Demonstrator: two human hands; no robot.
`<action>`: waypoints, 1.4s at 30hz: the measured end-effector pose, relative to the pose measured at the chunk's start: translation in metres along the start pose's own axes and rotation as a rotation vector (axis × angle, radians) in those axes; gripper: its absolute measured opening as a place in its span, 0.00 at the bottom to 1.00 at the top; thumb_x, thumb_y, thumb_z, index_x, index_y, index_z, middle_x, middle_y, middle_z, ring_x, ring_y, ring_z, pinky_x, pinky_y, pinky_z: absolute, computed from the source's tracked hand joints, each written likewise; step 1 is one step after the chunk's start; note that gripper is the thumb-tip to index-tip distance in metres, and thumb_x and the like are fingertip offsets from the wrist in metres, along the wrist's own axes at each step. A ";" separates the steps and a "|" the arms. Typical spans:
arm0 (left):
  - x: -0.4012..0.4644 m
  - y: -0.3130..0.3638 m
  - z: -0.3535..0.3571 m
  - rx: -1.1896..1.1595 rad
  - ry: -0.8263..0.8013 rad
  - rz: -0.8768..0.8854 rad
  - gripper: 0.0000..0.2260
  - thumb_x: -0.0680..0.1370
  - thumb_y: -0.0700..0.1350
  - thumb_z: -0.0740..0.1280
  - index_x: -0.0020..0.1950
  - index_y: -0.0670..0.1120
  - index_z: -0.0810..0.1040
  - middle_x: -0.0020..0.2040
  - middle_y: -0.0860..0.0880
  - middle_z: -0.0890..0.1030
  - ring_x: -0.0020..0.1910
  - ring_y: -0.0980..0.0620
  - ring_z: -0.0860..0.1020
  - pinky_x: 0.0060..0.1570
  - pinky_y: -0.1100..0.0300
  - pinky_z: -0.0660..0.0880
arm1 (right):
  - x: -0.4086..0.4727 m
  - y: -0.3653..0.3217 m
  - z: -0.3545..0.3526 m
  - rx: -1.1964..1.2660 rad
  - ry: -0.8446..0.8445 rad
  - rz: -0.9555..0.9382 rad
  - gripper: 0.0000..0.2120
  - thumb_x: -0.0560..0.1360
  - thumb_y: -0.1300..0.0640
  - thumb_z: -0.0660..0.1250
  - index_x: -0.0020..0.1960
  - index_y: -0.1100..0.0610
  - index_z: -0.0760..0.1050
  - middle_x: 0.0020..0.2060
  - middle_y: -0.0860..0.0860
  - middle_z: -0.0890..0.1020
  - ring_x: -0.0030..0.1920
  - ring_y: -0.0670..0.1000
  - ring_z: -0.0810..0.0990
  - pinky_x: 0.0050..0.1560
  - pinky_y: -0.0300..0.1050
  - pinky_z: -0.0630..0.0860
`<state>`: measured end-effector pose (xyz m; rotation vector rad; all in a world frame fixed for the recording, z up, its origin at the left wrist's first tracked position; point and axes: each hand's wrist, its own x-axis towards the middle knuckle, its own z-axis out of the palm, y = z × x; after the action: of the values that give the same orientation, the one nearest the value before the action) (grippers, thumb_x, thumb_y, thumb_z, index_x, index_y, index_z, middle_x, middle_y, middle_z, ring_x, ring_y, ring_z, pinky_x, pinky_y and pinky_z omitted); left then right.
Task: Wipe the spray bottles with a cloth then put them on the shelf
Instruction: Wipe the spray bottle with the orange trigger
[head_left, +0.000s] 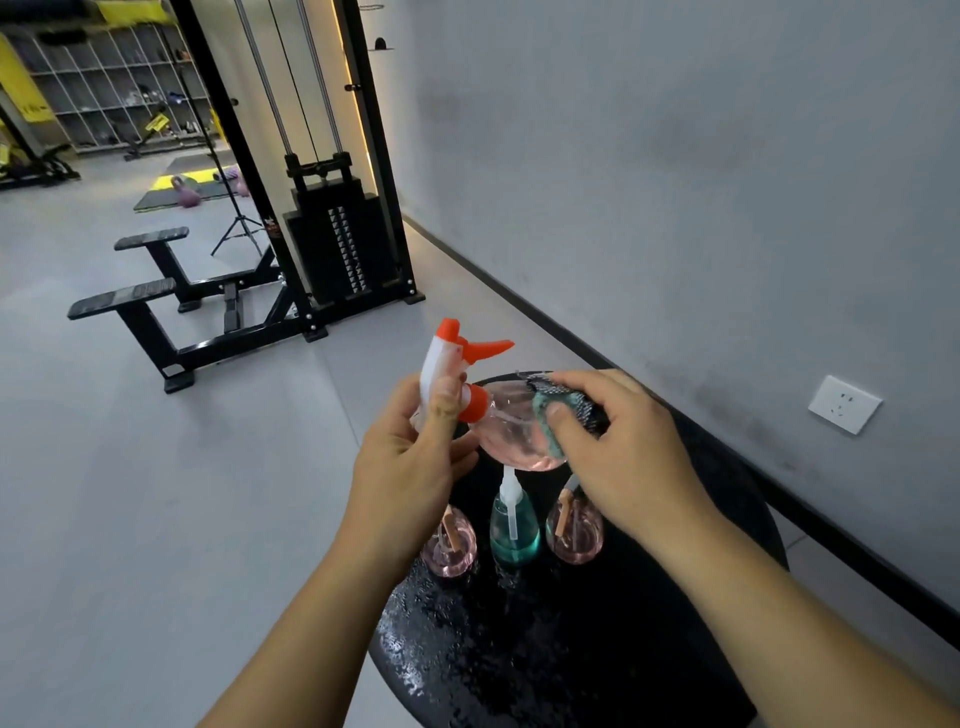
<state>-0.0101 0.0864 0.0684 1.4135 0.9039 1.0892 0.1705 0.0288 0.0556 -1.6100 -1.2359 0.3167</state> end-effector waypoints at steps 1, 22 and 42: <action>-0.001 0.000 0.002 0.011 -0.013 0.005 0.11 0.83 0.61 0.64 0.58 0.58 0.82 0.52 0.53 0.89 0.50 0.50 0.88 0.51 0.55 0.85 | -0.003 -0.003 0.001 -0.011 -0.025 -0.045 0.14 0.81 0.56 0.69 0.66 0.46 0.80 0.59 0.39 0.78 0.58 0.32 0.75 0.49 0.18 0.69; -0.002 -0.002 0.016 -0.111 0.217 -0.117 0.16 0.84 0.62 0.64 0.56 0.51 0.81 0.52 0.44 0.88 0.44 0.41 0.89 0.47 0.46 0.85 | -0.003 -0.001 -0.003 -0.056 0.013 -0.084 0.15 0.79 0.55 0.70 0.65 0.47 0.81 0.57 0.38 0.77 0.54 0.41 0.81 0.55 0.39 0.81; -0.004 -0.003 0.025 -0.123 0.162 -0.169 0.15 0.86 0.58 0.63 0.54 0.46 0.79 0.50 0.38 0.87 0.42 0.40 0.89 0.42 0.50 0.85 | -0.011 -0.009 0.002 -0.195 -0.087 -0.220 0.14 0.79 0.55 0.70 0.64 0.45 0.81 0.58 0.37 0.76 0.62 0.39 0.74 0.62 0.30 0.70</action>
<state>0.0124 0.0754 0.0650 1.1394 1.0345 1.1223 0.1592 0.0204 0.0582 -1.6185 -1.5346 0.1312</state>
